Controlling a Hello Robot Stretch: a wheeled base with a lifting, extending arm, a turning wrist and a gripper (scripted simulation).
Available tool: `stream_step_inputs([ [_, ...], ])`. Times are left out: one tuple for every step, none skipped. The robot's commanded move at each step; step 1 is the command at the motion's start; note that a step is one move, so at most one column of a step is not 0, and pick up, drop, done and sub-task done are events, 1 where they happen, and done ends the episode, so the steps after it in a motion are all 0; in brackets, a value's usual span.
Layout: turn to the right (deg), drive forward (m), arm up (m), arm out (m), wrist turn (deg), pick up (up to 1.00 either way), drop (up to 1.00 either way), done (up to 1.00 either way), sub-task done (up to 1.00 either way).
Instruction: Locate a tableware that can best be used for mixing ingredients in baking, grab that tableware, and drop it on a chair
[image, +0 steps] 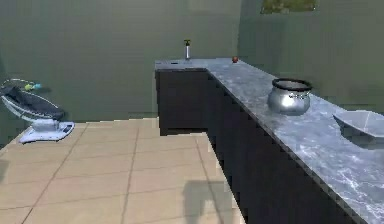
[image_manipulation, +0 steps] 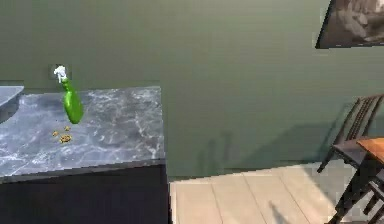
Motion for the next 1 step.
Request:
stream_step_inputs([
  [0.0, 1.0, 0.0, 0.0, 0.0, 0.0, 0.0, 0.0, 0.0],
])
